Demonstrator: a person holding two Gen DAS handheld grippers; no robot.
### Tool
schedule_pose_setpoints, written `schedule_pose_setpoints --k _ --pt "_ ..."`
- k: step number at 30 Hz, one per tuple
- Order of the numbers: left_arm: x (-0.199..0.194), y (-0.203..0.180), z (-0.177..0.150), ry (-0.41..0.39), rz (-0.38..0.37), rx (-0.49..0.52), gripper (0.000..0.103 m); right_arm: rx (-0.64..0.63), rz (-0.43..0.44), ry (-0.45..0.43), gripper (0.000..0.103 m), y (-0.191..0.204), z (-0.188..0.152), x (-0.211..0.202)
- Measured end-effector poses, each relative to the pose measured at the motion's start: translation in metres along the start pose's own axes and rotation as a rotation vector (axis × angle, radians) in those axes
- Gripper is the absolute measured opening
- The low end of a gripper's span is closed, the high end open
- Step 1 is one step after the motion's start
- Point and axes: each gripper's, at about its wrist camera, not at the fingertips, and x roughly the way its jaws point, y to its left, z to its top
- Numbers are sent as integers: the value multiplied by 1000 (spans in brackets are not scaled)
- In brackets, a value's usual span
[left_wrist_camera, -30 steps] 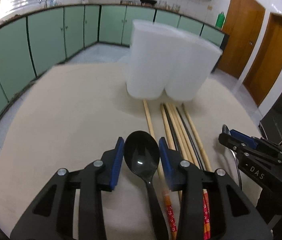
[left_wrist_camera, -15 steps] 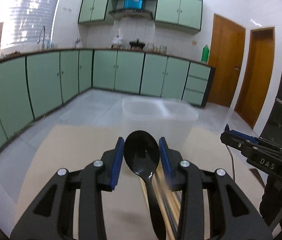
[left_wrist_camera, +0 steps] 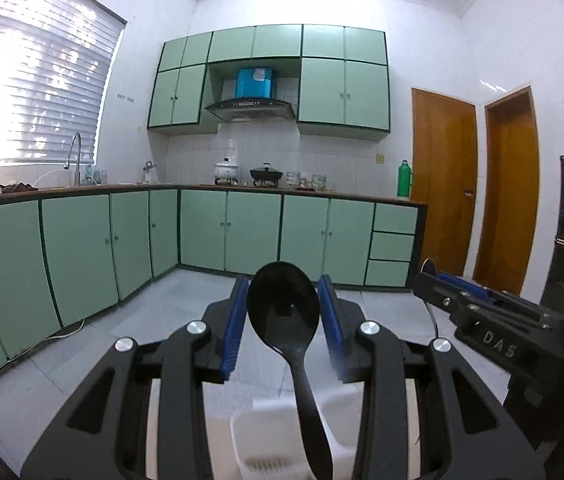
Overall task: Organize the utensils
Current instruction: 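Lift the black spoon with the left tool and drop it into the white holder, then move the left tool back to the chopsticks and grasp a red-patterned chopstick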
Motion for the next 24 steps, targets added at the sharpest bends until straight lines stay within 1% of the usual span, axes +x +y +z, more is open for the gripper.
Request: schedule_pose_setpoints --k 3,4,6,9,12,16,18,20,21,22,23,24 --pt "25 3 -3 3 25 5 34 -1 -30 -1 28 -3 -5 26" --pt "36 4 -8 14 27 4 34 -10 -43 4 28 -4 -9 34" --pt "46 7 -15 30 31 8 34 -28 -57 23 28 -5 -16 46" --pt "61 8 -31 75 30 19 34 -50 -55 54 28 -5 -31 55" --pt "58 16 -45 103 21 20 35 -53 -32 82 28 -2 -43 53" --pt "49 20 -48 118 22 12 35 -37 -26 109 30 -6 -50 43" --pt "42 22 -47 124 23 17 36 -28 -30 116 33 -6 -53 34" --pt "31 24 -49 131 25 12 38 -15 -30 128 40 -7 -53 21" --pt "24 26 -48 139 25 5 40 -12 -30 133 42 -8 -54 14" --pt "17 27 -48 143 24 0 41 -9 -29 136 47 -8 -53 9" --pt "8 28 -48 149 30 -1 44 -5 -30 142 52 -7 -55 -3" --pt "-3 28 -49 156 38 4 48 -7 -34 151 54 -6 -57 -11"
